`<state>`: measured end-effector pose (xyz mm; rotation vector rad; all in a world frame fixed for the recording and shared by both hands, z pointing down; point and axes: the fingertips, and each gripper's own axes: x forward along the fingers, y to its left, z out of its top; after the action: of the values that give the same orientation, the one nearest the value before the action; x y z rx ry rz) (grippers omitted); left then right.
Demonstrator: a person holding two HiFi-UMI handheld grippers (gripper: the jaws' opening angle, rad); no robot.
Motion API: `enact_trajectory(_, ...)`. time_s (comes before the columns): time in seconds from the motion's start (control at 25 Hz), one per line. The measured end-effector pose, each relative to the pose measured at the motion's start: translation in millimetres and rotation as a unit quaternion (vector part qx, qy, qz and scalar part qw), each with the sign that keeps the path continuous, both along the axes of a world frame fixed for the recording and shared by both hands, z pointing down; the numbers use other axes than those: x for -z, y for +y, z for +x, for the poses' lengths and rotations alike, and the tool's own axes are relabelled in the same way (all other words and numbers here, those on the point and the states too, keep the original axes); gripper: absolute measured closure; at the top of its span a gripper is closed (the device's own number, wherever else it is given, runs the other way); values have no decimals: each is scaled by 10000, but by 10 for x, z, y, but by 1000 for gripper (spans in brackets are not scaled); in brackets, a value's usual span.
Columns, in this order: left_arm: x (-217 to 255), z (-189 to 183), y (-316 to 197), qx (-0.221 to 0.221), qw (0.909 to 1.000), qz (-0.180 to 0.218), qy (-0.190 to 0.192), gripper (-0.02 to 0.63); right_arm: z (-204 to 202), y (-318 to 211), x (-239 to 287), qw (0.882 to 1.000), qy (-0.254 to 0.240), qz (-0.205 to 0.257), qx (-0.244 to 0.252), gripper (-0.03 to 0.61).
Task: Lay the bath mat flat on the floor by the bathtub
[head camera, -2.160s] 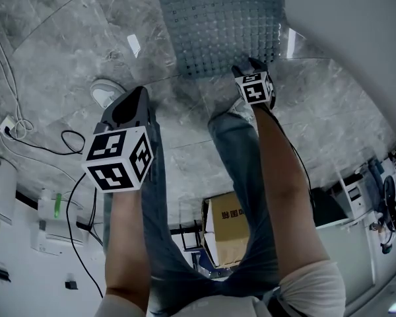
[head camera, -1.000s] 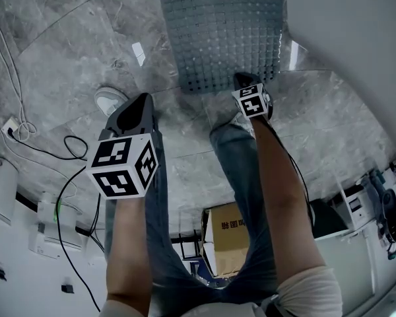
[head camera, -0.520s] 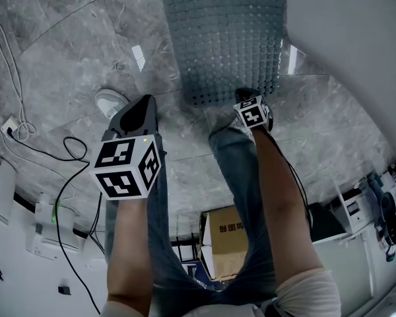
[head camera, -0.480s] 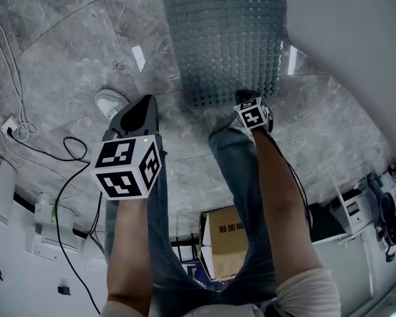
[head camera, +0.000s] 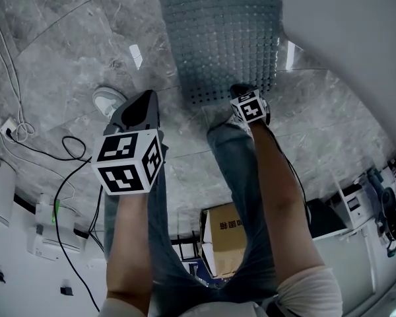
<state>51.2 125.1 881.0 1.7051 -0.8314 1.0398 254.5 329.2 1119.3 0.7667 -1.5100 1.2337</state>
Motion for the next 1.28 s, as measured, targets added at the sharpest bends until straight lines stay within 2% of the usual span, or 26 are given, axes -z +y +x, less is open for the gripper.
enact_trajectory(0.12, 9, -3, -13, -15, 10000, 25, -17, 597, -136, 58, 10, 9986, -118, 45, 519, 555)
enact_trajectory(0.24, 10, -24, -16, -25, 10000, 50, -36, 597, -111, 82, -22, 9992, -129, 46, 388, 555)
enact_trajectory(0.4, 6, -77, -14, 33, 9999, 58, -92, 597, -103, 86, -21, 9963, -148, 34, 843, 555)
enact_trajectory(0.48, 1, -73, -17, 47, 9999, 61, -94, 598, 2, 104, -35, 9972, 11, -35, 753, 555)
enact_trajectory(0.56, -2, -50, -24, 21, 9999, 85, -68, 597, 151, 127, -59, 9989, 183, -139, 407, 556)
enact_trajectory(0.68, -2, -19, -39, 16, 9999, 113, -34, 597, 258, 130, -68, 9996, 202, -147, 121, 555)
enact_trajectory(0.8, 27, 62, -69, 60, 9998, 166, 14, 597, 304, -14, 85, 9997, 203, 39, -140, 555)
enact_trajectory(0.92, 86, 125, -86, -86, 9995, 310, 23, 597, 289, -219, 338, 9991, 148, 203, -340, 555)
enact_trajectory(1.04, 116, 46, -79, -72, 9991, 399, -90, 597, 168, -482, 669, 9979, 11, 384, -518, 555)
enact_trajectory(1.16, 96, -45, -54, 281, 9992, 225, -184, 597, 25, -917, 1036, 9945, -127, 900, -527, 555)
enact_trajectory(1.28, 111, 1, -160, 708, 9973, 201, -80, 598, 11, -1558, 1402, 9863, -165, 1561, -501, 555)
